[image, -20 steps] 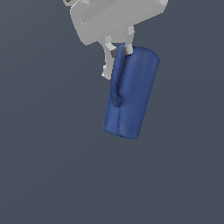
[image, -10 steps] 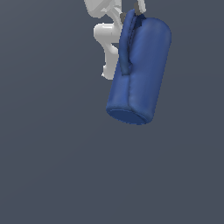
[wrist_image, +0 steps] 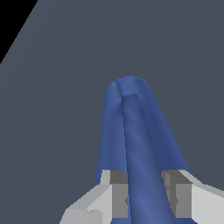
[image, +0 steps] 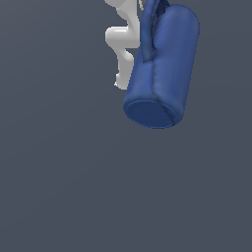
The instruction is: Pick up the object and move it to a goal position.
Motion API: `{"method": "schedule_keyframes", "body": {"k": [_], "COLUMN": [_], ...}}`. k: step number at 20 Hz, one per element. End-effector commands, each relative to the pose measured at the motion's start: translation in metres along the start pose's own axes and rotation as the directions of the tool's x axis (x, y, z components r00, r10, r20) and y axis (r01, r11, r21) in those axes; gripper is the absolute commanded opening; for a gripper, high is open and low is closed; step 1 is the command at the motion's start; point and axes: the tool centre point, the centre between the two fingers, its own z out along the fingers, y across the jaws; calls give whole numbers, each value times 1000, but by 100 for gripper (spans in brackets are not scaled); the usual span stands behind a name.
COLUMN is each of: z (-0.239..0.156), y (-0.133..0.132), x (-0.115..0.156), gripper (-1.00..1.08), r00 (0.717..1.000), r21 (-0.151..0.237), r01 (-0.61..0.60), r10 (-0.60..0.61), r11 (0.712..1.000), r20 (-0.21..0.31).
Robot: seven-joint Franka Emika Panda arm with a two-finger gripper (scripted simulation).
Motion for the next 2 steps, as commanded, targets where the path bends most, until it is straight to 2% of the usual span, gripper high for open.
{"method": "schedule_keyframes", "body": {"k": [1, 2], "z": [-4, -3], "y": [-2, -2], "x": [-1, -1], "gripper": [-100, -100], "r00": [1000, 1000], "r21": [7, 7], "r01": [3, 3], "r10": [-3, -3], "r11": [1000, 1000], "r20": [-10, -10]}}
